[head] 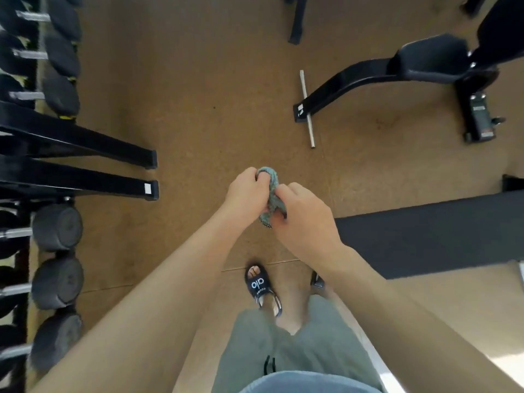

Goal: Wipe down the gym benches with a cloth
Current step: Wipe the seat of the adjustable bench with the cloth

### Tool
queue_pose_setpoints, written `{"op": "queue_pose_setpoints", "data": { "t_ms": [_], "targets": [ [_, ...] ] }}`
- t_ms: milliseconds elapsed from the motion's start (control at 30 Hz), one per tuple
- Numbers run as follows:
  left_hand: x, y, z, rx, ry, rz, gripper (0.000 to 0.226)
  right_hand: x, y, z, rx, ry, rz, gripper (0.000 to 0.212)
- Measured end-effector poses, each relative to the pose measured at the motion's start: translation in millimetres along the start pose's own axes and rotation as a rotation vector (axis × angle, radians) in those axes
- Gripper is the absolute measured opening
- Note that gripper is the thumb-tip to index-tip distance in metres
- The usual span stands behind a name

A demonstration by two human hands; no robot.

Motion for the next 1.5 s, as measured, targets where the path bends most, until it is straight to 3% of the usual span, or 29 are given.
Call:
{"op": "queue_pose_setpoints", "data": {
  "t_ms": [167,367,500,667,800,867,967,1233,1333,1500],
  "targets": [
    [-28,35,6,-0.091,-0.09,-0.056,0.022,-27,21,4,-0.069,0.051,-0.168,0.011],
    [-59,102,-25,-0.082,-0.225,-0.101,0.026,-68,58,25,-0.471,0.088,-0.379,0.032],
    [-90,142,-42,-0.016,-0.278,-0.039,0.036,-104,89,48,-0.531,0.182,-0.451,0.025],
    [-140,207,-58,-0.029,-0.305,-0.032,0.028,-171,125,67,-0.664,0.232,-0.538,0.021],
    [-173,267,-83,-0.084,-0.399,-0.047,0.036,-208,157,107,-0.689,0.297,-0.581,0.028],
    [-185,297,-97,-0.174,-0.431,-0.095,0.04,-223,174,124,-0.72,0.318,-0.606,0.021],
    [-210,340,-115,-0.304,-0.41,-0.186,0.03,-246,201,145,-0.702,0.339,-0.652,0.018],
    [-272,423,-188,-0.264,-0.563,-0.162,0.013,-302,284,186,-0.537,0.441,-0.814,0.016],
    [-293,449,-217,-0.276,-0.583,-0.171,0.024,-320,314,198,-0.586,0.506,-0.852,0.026],
    [-321,488,-267,-0.334,-0.556,-0.17,0.029,-328,374,221,-0.716,0.588,-0.902,0.022]
  ]
}}
Point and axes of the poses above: each hand's wrist, its own x-axis away from the middle knuckle, its own z-axis out of the back of the hand, y = z × x, the point moved 10 cm from there along -x, towards the middle knuckle, and after that the axes turned 2 degrees about x, right-handed, at the moved point
